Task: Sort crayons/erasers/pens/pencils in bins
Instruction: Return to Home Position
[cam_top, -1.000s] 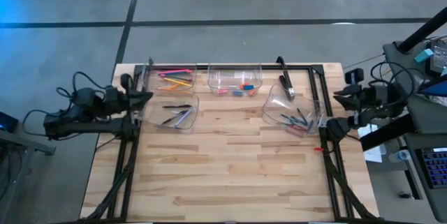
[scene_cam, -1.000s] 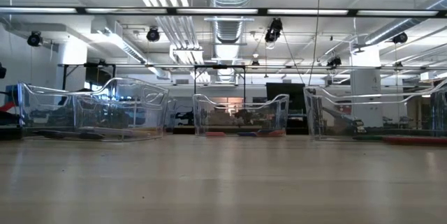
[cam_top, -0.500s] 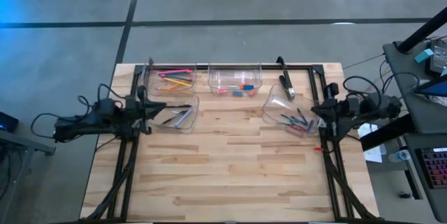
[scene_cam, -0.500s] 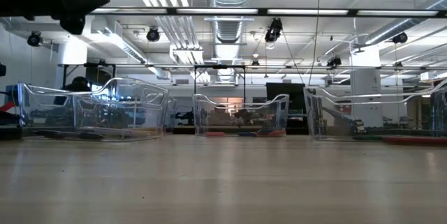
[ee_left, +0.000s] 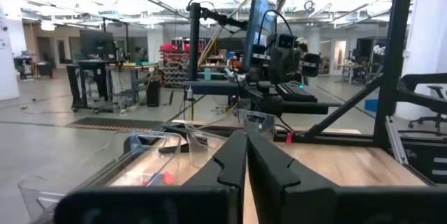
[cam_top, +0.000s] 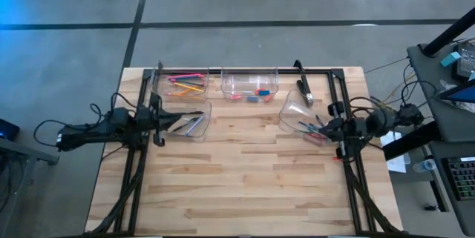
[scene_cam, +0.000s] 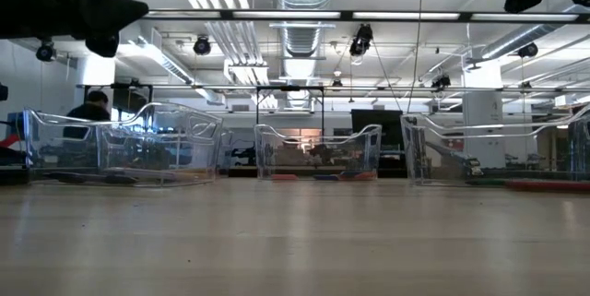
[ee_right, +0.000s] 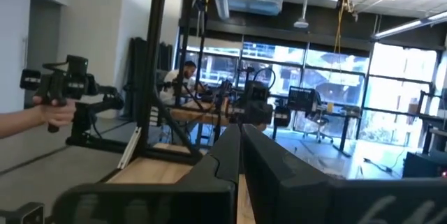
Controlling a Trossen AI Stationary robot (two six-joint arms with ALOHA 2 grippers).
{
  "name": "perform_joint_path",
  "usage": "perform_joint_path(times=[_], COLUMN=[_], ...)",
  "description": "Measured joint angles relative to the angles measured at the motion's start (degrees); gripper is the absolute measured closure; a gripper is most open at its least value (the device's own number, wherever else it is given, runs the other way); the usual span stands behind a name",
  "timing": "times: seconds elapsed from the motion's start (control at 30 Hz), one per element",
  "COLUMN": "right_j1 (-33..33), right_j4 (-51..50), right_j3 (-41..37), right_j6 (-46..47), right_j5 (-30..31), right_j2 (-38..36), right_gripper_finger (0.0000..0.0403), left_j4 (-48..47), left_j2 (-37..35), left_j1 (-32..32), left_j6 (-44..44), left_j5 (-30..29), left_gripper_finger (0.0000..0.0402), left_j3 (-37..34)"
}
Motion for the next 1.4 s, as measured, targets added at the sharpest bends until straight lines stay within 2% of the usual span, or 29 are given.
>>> perform_joint_path(times=[0.4, 0.63, 0.8, 1.0, 1.1, 1.4], right_j1=[-0.13, -3.74, -5.53, -5.51, -5.51, -5.51], right_j4=[1.46, 1.57, -0.39, -0.63, -0.75, -1.80], right_j3=[-6.44, -10.40, -10.43, -10.43, -10.43, -10.45], right_j6=[1.84, 5.67, 15.65, 13.96, 17.32, 17.55], right_j5=[0.00, 0.58, 1.05, 2.62, 4.58, 4.57], right_j2=[-1.86, -2.62, -2.19, -1.09, -1.07, -1.07], right_gripper_finger=[0.0394, 0.0394, 0.0394, 0.0394, 0.0394, 0.0394], left_j4=[-0.09, 1.83, 2.82, 0.89, 1.02, 2.42], left_j2=[-0.43, -0.48, -0.40, -0.28, -0.34, -0.22], left_j1=[0.01, 0.02, 0.00, 0.00, 0.00, 0.00], left_j6=[-0.51, -1.58, -2.95, -2.58, -2.82, -1.28], left_j5=[3.19, 3.24, 8.75, 10.06, 10.08, 10.05], left_gripper_finger=[0.0401, 0.0401, 0.0401, 0.0401, 0.0401, 0.0401], left_j3=[-2.12, -5.94, -5.96, -5.98, -6.00, -6.06])
